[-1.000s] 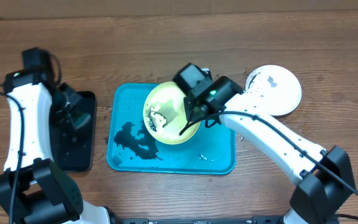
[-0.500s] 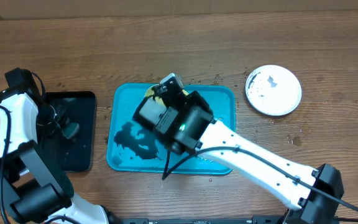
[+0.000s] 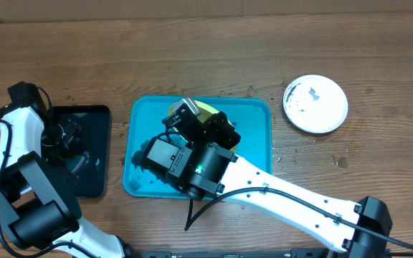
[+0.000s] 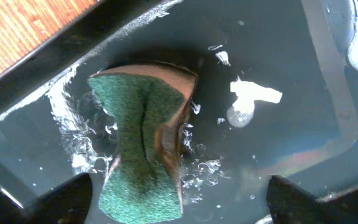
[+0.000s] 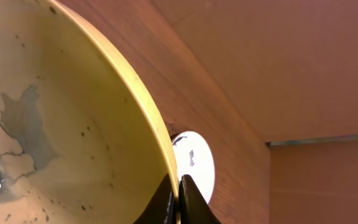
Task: Clean dirty plates on tray and stack at the side
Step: 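Lift the yellow plate with the right gripper and stack it on the plates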
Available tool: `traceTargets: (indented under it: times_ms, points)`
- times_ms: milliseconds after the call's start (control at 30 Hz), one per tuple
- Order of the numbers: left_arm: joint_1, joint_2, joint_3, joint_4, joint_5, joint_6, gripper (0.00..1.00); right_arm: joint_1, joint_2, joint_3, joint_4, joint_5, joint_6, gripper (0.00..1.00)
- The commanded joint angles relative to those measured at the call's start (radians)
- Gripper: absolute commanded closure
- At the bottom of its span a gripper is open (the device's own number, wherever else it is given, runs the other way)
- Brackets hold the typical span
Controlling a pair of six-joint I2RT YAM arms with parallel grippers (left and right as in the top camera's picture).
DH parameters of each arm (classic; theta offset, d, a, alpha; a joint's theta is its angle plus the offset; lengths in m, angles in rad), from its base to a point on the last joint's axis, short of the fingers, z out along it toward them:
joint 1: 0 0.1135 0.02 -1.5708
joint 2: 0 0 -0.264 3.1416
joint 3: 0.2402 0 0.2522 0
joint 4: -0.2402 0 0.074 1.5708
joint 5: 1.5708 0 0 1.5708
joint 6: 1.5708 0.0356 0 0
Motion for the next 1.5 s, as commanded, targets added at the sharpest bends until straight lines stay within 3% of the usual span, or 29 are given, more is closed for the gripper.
traceTargets:
  times_ms: [0, 233, 367, 767, 1000, 1100, 1200, 1300, 1400, 1467]
  points:
    - [0.008, 0.013, -0.005, 0.002, -0.002, 0.011, 0.05, 0.006, -0.008, 0.027, -0.003, 0.062, -0.005, 0.96]
    - [0.008, 0.013, 0.01, 0.002, 0.072, 0.01, 0.0, 0.006, -0.008, 0.027, -0.012, 0.208, -0.005, 0.96]
    - [0.008, 0.013, 0.018, 0.015, 0.078, 0.01, 0.0, 0.006, -0.008, 0.027, -0.012, 0.317, -0.087, 0.96]
    - [0.006, 0.013, 0.018, 0.028, 0.077, 0.01, 0.0, 0.04, -0.008, 0.027, 0.006, 0.381, -0.129, 0.96]
    - [0.006, 0.013, 0.018, 0.029, 0.077, 0.01, 0.0, -0.032, -0.007, 0.018, 0.079, 0.008, 0.083, 0.96]
    - [0.006, 0.013, 0.018, 0.029, 0.077, 0.01, 0.0, -0.103, -0.008, 0.014, 0.051, -0.017, 0.091, 0.96]
    - [0.006, 0.013, 0.018, 0.029, 0.077, 0.01, 0.0, -0.143, -0.013, 0.014, 0.087, -0.088, 0.199, 0.96]
    - [0.006, 0.013, 0.018, 0.029, 0.077, 0.01, 0.0, -0.211, -0.01, 0.014, 0.112, -0.283, 0.079, 0.96]
    - [0.006, 0.013, 0.018, 0.029, 0.077, 0.01, 0.0, -0.315, -0.017, 0.014, 0.079, -0.315, 0.254, 0.96]
    - [0.006, 0.013, 0.018, 0.029, 0.077, 0.01, 0.0, -0.425, -0.022, 0.014, 0.08, -0.45, 0.336, 0.96]
